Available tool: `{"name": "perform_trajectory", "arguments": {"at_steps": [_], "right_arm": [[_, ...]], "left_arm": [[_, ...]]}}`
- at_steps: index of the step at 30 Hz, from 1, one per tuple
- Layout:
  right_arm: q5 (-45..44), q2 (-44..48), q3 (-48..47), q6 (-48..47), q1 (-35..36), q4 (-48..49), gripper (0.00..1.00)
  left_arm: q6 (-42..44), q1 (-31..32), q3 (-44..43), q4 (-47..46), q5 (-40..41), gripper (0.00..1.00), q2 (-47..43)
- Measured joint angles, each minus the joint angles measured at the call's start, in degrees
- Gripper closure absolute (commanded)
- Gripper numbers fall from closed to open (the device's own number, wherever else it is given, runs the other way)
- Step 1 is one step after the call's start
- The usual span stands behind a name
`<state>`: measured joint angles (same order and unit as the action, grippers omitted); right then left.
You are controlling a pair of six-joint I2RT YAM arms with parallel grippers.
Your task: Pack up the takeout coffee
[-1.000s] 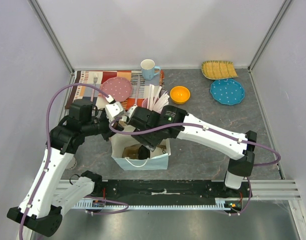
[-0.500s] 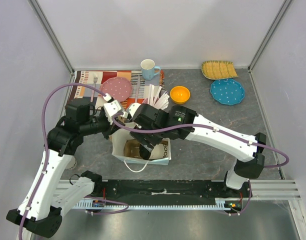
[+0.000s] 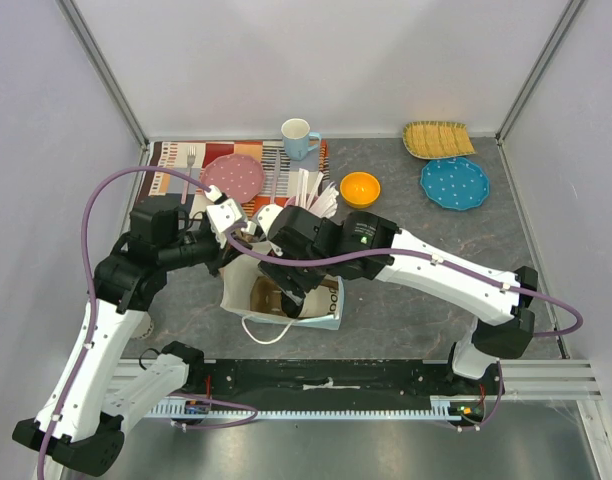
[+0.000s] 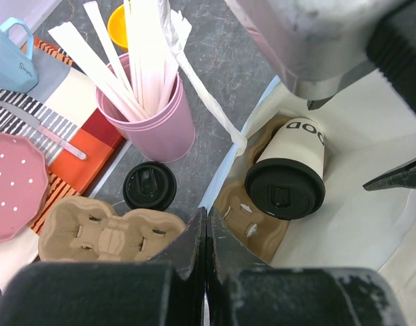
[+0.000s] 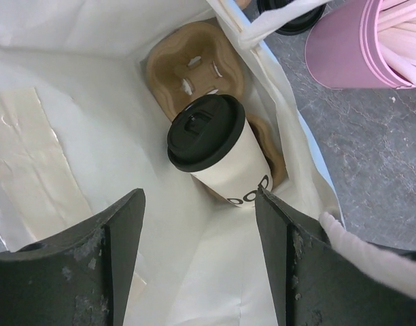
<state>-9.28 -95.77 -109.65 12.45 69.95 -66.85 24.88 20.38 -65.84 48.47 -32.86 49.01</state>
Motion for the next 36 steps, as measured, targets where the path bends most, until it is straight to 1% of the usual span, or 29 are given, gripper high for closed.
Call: {"name": "perform_trajectory", "arguments": {"at_steps": [11,17,18,19,22,25,30,34,36], "right_arm": [[0.87,0.79,1.31,0.46,-0.02,2.16,0.23],[0.61,1.84,1.57,1.88,-0.50,2.91,0.23],[0.35,2.21,1.64,2.12,-0.87,3.30,0.24],[0.17,2.78,1.64,2.43,-1.11,5.77,0.23],[-0.11,5.70,1.60,3.02,-1.16,12.48,0.24],[-0.26,8.39,1.57,3.39,-1.07,15.89,0.26],[-0.28,8.98,1.60,3.98,-1.07,17.51,0.27],[-0.26,8.55,1.79,4.35,-1.07,17.49,0.30],[-0.31,8.55,2.19,4.55,-1.07,17.53,0.33]], "left_arm": [[0.00,0.00,0.00,-0.66,-0.35,0.98,0.00],[0.02,0.00,-0.13,-1.03,-0.81,0.98,-0.33],[0.11,0.00,-0.15,-0.98,-0.74,0.98,-0.46],[0.44,0.07,0.02,0.31,-0.33,0.98,-0.50],[0.70,0.24,1.25,4.37,0.35,0.98,0.20],[0.72,0.26,1.53,5.92,1.16,0.98,1.22],[0.70,0.26,1.53,6.60,1.25,0.98,0.79],[0.70,0.26,1.53,6.75,1.25,0.98,0.42],[0.70,0.26,1.53,6.75,1.25,0.98,0.22]]}}
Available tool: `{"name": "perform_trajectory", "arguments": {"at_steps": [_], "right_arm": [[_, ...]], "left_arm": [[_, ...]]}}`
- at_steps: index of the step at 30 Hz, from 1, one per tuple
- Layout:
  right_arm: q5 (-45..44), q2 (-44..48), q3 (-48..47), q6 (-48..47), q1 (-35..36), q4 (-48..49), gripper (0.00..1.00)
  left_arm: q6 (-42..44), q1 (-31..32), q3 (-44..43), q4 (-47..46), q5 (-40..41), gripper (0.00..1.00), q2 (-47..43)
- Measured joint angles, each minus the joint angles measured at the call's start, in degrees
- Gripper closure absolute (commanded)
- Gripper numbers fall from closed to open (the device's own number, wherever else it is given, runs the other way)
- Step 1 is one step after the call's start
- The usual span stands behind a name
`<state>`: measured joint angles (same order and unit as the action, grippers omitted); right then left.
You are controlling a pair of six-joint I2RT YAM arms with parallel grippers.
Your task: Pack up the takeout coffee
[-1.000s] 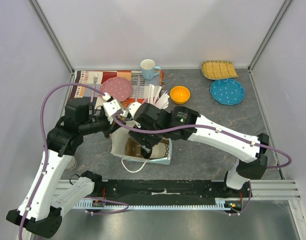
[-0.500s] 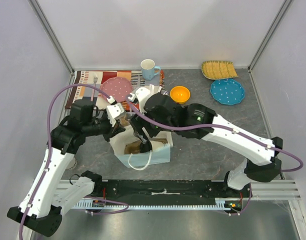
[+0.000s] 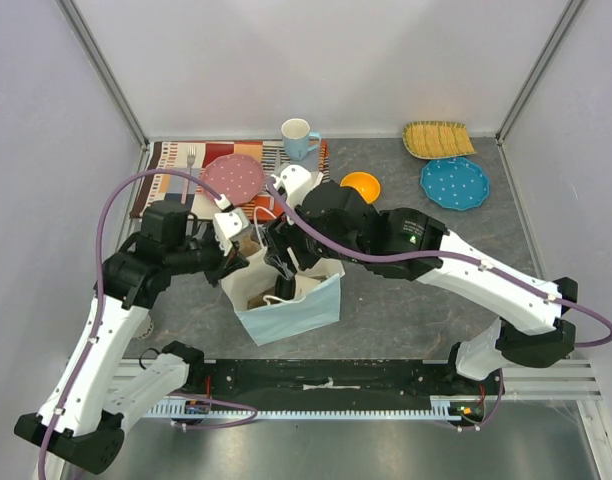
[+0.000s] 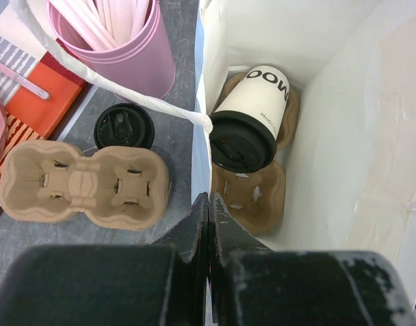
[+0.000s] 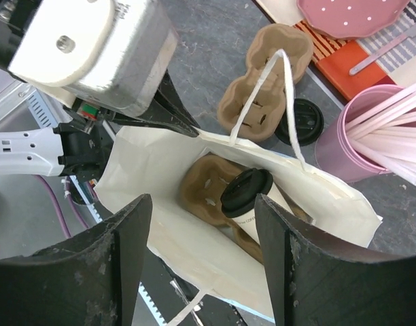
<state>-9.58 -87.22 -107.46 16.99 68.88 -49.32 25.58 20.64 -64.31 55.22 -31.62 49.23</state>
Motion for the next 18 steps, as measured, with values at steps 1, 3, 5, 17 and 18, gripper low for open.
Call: {"name": "perform_trajectory", "arguments": {"at_steps": [1,3,5,17,18], "right_arm": [[-0.02,0.00,0.24,0.20,0.02,0.00,0.34],[-0.55,-0.07,0.72,0.61,0.31,-0.11,0.35],[-1.55,-0.61,0.90,0.98,0.96,-0.66,0.35],[-9.27,-3.04,9.03,4.74,7.74,-5.81,0.40],[-10.49,-3.04,9.97,5.07,8.44,-5.99,0.40]], "left_arm": [[0.00,0.00,0.00,0.02,0.00,0.98,-0.11],[-0.02,0.00,0.00,0.02,-0.04,0.98,-0.39],[-0.02,0.00,0.00,0.04,-0.07,0.98,-0.85],[0.33,0.00,0.59,-1.40,-1.16,0.98,-8.48],[0.39,0.00,0.94,-1.73,-1.79,0.98,-9.49]]}}
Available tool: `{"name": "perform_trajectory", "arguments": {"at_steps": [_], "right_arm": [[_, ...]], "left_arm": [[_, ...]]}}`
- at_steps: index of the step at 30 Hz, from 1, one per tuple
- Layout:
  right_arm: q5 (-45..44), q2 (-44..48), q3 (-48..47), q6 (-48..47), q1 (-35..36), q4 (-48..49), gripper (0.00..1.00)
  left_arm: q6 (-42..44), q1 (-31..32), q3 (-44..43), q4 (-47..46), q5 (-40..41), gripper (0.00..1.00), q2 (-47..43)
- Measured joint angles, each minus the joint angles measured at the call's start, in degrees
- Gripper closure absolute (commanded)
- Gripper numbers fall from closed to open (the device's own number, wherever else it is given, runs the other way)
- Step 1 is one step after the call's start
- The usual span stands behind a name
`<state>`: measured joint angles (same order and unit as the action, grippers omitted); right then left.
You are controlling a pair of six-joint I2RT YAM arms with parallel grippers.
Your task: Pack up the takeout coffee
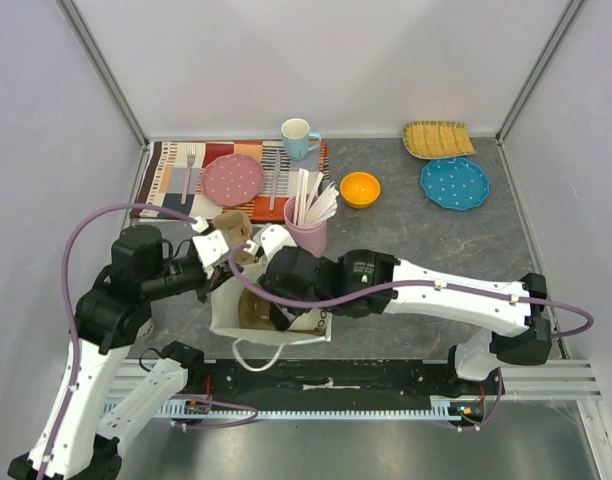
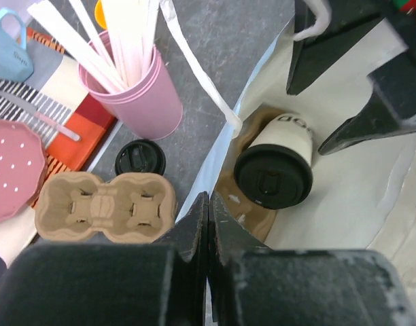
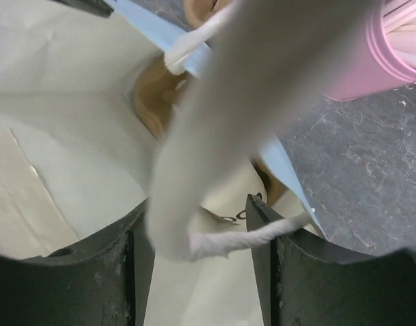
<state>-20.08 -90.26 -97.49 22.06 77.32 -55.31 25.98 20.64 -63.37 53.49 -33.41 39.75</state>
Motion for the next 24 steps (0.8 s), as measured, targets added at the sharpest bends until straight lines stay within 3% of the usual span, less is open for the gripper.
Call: {"name": "perform_trajectory", "arguments": {"at_steps": [10,16,24], "right_arm": [[-13.33,-1.31,5.46,5.40,11.41,0.76,0.37],[-16.04,-1.31,12.41,8.61,13.03,3.56,0.33],[-15.63,3.87,23.30,8.15,17.33,10.58,0.27]], "left_arm": [[0.00,0.02,6.23,-3.19,-2.43,0.98,-9.70],[-0.26,0.07,8.94,-3.85,-2.03,0.98,-15.26],[-1.40,0.11,10.97,-1.95,-7.32,0.98,-22.21]]}}
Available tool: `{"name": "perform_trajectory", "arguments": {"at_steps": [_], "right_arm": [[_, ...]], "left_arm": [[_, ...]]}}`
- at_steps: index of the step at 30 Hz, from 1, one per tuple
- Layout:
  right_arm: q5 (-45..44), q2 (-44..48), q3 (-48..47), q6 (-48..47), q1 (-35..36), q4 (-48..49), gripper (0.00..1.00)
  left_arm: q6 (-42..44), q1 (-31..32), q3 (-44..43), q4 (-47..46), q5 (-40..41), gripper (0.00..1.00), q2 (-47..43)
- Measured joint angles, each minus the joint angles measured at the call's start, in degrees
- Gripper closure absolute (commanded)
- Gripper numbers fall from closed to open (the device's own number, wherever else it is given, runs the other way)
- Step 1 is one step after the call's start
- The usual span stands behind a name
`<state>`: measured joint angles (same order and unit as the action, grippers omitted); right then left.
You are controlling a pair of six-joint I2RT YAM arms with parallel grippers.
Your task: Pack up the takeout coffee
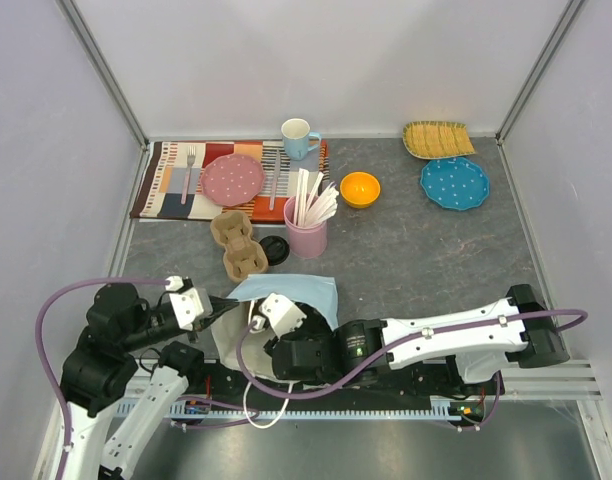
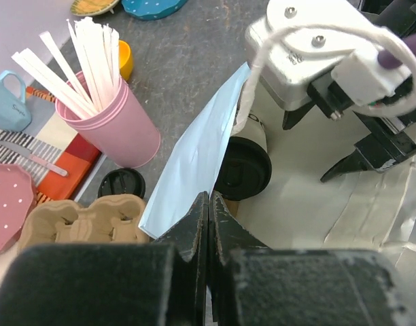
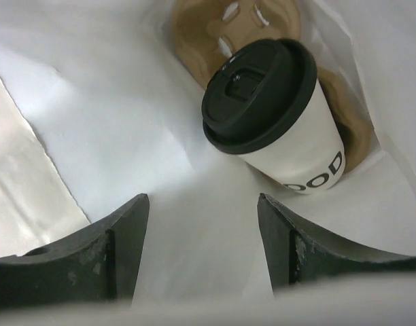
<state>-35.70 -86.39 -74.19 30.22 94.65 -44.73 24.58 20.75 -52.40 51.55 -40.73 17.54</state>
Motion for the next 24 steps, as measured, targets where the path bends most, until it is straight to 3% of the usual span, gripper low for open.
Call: {"name": "perform_trajectory", "arguments": {"at_steps": [5,11,16,24], "right_arm": [[-0.26,-0.04,-0.83,0.63,-1.49,2.21,0.24],[-4.09,-1.40,-5.46,8.31,-5.90,0.83,0.35],[-7.74,-4.61,-8.07,12.90,-7.06,-0.74,0.32],[-5.68,-10.38,-9.33,16.24,-9.55,-3.15,0.32]], "left_arm": [[-1.75,0.00,0.20,0.15,-0.04,0.98,0.90],[-5.01,0.00,0.17,-0.63,0.09,0.98,3.17],[-7.45,0.00,0.17,-0.74,0.11,0.98,3.54],[-9.81,0.00,0.17,-0.96,1.40,0.98,4.87]]}}
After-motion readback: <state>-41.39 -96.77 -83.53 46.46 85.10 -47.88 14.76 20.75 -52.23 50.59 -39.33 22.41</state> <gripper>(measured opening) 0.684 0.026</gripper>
